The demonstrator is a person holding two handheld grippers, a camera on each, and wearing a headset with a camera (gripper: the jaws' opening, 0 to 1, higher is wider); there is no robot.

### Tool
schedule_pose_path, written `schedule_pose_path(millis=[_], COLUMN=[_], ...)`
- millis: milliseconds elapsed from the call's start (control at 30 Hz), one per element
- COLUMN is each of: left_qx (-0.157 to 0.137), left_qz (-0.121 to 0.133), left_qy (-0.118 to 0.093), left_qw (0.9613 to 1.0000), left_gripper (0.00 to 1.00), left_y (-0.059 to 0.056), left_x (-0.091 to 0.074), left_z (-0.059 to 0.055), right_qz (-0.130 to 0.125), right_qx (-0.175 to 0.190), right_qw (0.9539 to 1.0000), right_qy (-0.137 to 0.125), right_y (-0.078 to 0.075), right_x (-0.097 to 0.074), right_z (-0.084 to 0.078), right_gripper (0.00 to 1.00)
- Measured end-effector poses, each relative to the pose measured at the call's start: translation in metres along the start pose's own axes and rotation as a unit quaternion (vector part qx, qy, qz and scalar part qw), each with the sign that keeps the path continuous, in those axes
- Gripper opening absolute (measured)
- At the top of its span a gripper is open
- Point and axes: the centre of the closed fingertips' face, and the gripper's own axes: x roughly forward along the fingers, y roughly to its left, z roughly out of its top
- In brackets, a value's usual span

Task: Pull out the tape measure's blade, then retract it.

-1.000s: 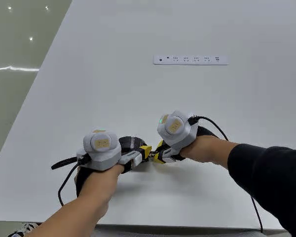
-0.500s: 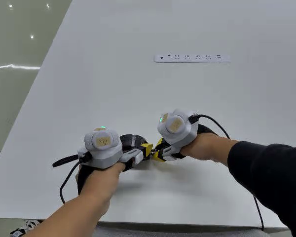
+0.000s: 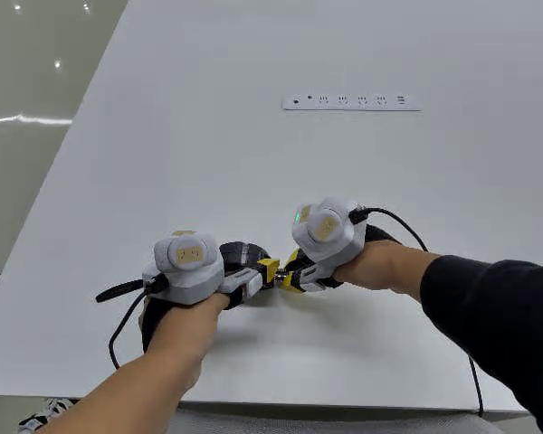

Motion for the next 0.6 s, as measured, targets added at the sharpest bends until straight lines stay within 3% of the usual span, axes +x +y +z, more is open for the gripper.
schedule_pose_path(millis=[600], left_qx=[-0.001], left_qz=[-0.003], left_qy=[0.0], left_qw=[1.0], left_gripper=[0.58], left_y=[0.0004], left_x=[0.0005], left_z=[-0.0004], right_qz=[0.005], right_qx=[-0.006], right_qw=[1.0], right_qy=[0.0], right_y=[0.0015], right_x=[0.0055], right_z=[0.0065], right_gripper=[0.11])
